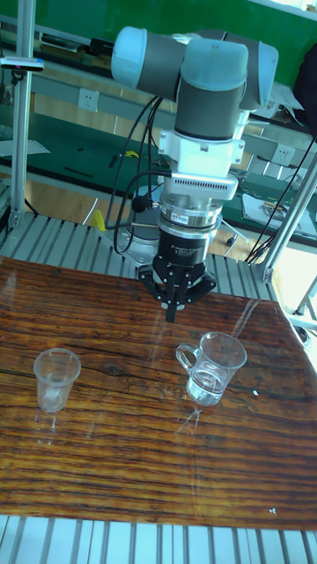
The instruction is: Pour the water from one cup into another empty cup
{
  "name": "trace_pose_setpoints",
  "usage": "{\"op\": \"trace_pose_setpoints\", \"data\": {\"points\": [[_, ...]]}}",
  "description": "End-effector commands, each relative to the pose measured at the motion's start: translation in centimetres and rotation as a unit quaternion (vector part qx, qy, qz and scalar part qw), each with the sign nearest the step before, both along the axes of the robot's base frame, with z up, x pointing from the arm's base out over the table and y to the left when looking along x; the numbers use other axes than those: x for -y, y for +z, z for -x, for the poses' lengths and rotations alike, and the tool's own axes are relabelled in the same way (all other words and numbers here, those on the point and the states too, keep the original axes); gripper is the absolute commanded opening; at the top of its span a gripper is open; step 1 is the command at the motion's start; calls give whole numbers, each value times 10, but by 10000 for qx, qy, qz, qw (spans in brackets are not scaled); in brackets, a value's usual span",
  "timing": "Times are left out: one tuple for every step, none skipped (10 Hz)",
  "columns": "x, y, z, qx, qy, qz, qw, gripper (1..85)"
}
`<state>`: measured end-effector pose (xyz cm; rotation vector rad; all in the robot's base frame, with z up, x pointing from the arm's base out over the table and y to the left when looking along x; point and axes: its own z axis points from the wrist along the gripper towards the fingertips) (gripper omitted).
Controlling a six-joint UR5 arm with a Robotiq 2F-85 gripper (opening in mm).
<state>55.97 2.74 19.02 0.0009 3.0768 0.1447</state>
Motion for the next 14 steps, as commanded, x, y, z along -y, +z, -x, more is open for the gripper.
{"op": "trace_pose_setpoints", "data": {"points": [[25, 0, 22, -399, 440, 481, 9971, 20], [28, 1, 41, -771, 603, 522, 9938, 20], [26, 2, 47, -884, 580, 470, 9933, 20], [32, 1, 41, -775, 575, 583, 9936, 20], [25, 1, 36, -670, 550, 467, 9951, 20], [17, 1, 35, -641, 521, 308, 9961, 20], [19, 1, 35, -633, 549, 347, 9959, 20], [25, 0, 34, -631, 564, 469, 9953, 20], [31, 2, 45, -840, 684, 568, 9925, 20], [36, 3, 52, -981, 815, 651, 9897, 20], [39, 2, 50, -945, 887, 697, 9891, 20], [33, 2, 47, -885, 782, 592, 9912, 20], [34, 2, 48, -894, 795, 614, 9909, 20], [32, 2, 49, -921, 800, 566, 9909, 20]]}}
